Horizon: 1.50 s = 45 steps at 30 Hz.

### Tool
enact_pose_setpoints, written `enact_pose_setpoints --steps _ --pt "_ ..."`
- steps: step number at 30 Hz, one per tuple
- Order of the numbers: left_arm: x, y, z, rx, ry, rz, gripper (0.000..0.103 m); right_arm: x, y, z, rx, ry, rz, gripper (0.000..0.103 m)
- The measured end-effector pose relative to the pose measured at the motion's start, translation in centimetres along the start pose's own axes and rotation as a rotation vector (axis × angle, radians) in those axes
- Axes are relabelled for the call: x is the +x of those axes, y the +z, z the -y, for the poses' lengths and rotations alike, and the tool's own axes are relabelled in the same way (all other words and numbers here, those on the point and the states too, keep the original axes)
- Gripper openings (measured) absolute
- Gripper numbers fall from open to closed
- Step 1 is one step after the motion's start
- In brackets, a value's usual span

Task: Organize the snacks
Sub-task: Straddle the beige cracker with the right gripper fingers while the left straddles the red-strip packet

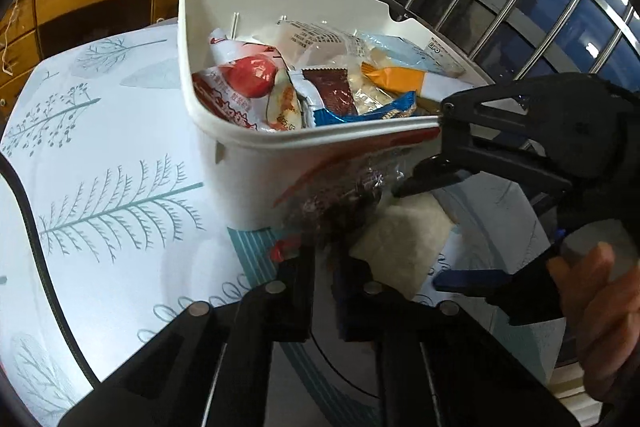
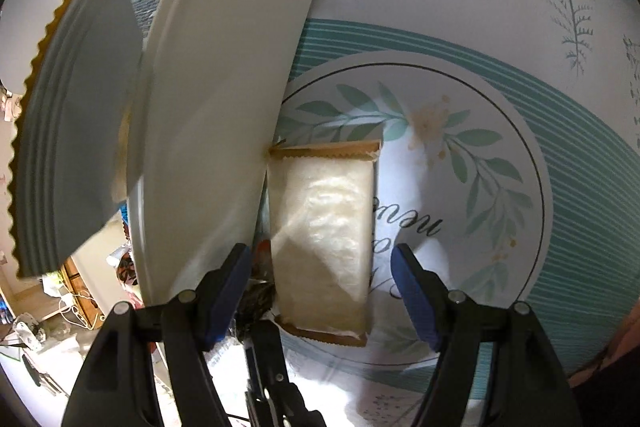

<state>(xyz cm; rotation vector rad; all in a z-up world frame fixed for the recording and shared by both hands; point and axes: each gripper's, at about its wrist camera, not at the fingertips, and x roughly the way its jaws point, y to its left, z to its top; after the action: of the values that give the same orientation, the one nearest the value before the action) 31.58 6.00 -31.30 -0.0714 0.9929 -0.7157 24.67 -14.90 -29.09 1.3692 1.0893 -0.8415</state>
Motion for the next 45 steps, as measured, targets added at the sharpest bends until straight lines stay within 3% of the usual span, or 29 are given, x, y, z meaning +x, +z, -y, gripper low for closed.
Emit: enact_pose_setpoints --steps 6,17,24,31,35,39,45 --pt "-1.8 -0.5 -0.7 -0.024 -0.006 0.032 0.003 0.4 -0.8 -0.2 -0.002 0.008 0.003 0.073" --pt "-6.1 -1.9 -4.8 -0.111 0.087 0.082 0.002 1.1 -3.5 -1.1 -0.047 -0.002 0.001 0.073" --pt "-7.3 -2.6 -6.8 -0.170 0.097 0.064 0.003 1.4 -4.4 -2.4 -0.062 -0.040 0.036 0.073" --pt "-7.3 -2.6 -7.4 -0.236 0.080 0.025 0.028 1.5 -5.9 -3.7 -0.092 -0.101 0.114 0.073" --pt "-7.4 -2.3 -7.8 -0.281 0.081 -0.029 0.054 2.0 -6.0 -3.0 -0.084 -0.073 0.109 0.072" --pt "-8.0 -1.7 -8.3 -0.315 0.055 -0.027 0.063 1.9 -6.1 -2.6 -0.092 -0.068 0.112 0.073" --pt "-9.1 -0.3 -7.3 -0.243 0.064 -0.042 0.077 1.8 -6.4 -2.4 -0.122 -0.060 0.111 0.072"
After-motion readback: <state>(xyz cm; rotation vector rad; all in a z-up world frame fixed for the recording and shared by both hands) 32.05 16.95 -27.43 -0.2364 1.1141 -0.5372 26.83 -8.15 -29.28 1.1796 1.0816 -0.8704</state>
